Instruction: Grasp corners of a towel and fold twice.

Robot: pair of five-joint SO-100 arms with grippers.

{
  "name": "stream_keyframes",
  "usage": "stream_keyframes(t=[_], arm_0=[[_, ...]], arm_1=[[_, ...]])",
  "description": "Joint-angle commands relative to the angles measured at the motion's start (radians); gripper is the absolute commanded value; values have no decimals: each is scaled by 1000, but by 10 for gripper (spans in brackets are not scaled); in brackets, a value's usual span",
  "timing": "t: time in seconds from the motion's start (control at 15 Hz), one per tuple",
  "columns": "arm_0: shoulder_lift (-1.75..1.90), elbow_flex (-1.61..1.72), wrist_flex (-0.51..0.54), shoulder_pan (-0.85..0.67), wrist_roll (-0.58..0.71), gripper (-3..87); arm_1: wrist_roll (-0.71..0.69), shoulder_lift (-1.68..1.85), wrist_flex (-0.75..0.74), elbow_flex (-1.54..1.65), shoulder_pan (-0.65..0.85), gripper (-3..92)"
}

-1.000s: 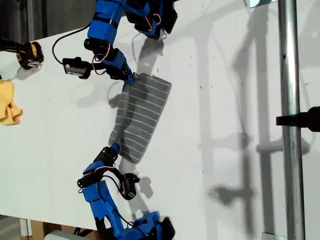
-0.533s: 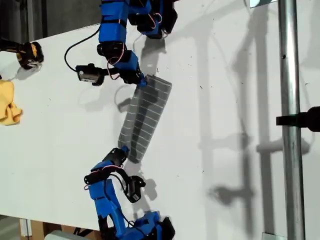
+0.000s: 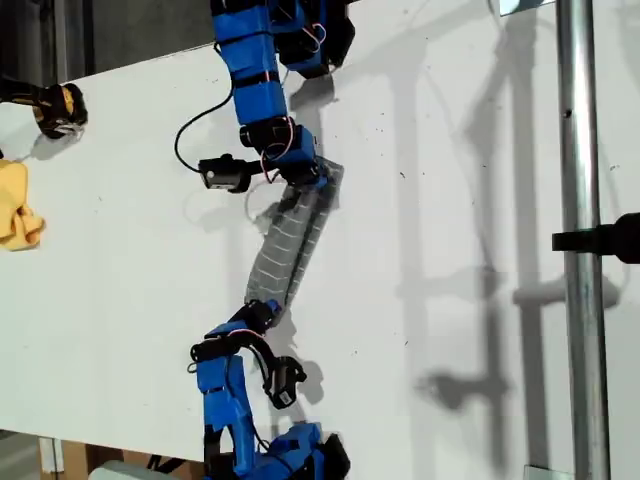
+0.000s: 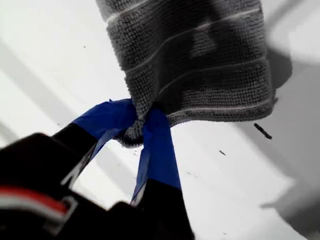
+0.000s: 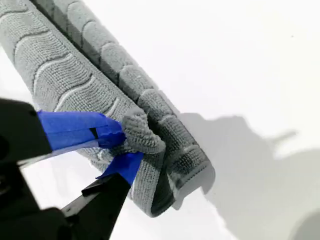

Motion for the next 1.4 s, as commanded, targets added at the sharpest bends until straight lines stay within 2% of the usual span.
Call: stream_keyframes(t=[0.0, 0.33, 0.53, 0.67, 0.93, 1.2, 1.33], arm_0=[[9, 0, 9, -2, 6, -15], [-64, -21, 75, -35, -12, 8], [-67, -38, 117, -37, -29, 182], [-26, -66, 155, -38, -40, 215], [103, -101, 206, -94, -49, 208], [149, -40, 232, -189, -110, 203], [210, 34, 210, -167, -71, 201]], arm_1=[[23, -55, -15, -6, -23, -1], [43, -114, -21, 8, -8, 32], [38, -86, 37, -31, -21, 205], [35, 43, 121, -61, -9, 259], [-2, 276, 279, -60, 75, 351], [-44, 433, 342, -9, 156, 351], [-35, 554, 347, 71, 161, 350]])
